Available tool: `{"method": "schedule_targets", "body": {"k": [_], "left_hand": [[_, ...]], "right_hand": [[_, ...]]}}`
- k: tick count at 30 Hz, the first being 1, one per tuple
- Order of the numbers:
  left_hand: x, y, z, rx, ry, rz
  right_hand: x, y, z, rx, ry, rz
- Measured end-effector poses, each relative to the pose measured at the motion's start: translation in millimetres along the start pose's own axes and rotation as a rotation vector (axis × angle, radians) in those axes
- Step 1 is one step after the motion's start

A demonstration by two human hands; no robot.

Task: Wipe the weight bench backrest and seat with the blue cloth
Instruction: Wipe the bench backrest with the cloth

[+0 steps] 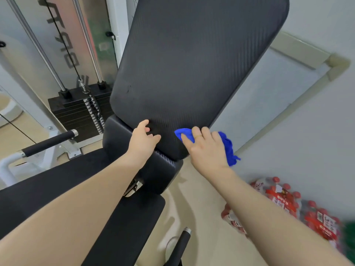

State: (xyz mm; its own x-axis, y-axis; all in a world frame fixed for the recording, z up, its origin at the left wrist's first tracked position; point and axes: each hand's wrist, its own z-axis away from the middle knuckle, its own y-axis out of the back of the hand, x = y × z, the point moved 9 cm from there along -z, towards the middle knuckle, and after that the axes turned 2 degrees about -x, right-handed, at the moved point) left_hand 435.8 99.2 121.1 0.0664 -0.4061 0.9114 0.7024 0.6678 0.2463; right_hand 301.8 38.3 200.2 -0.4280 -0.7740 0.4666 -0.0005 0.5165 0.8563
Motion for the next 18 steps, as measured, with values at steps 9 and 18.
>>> {"method": "schedule_targets", "body": {"k": [9,18], "left_hand": [[11,-6,-7,0.083,-0.128,-0.533],[8,-6,-8,0.145,-0.145,-0.649]], "right_hand": [[19,10,-14,0.256,-0.131,0.002],[6,14,-27,0.123,-0.009,0.033]]}}
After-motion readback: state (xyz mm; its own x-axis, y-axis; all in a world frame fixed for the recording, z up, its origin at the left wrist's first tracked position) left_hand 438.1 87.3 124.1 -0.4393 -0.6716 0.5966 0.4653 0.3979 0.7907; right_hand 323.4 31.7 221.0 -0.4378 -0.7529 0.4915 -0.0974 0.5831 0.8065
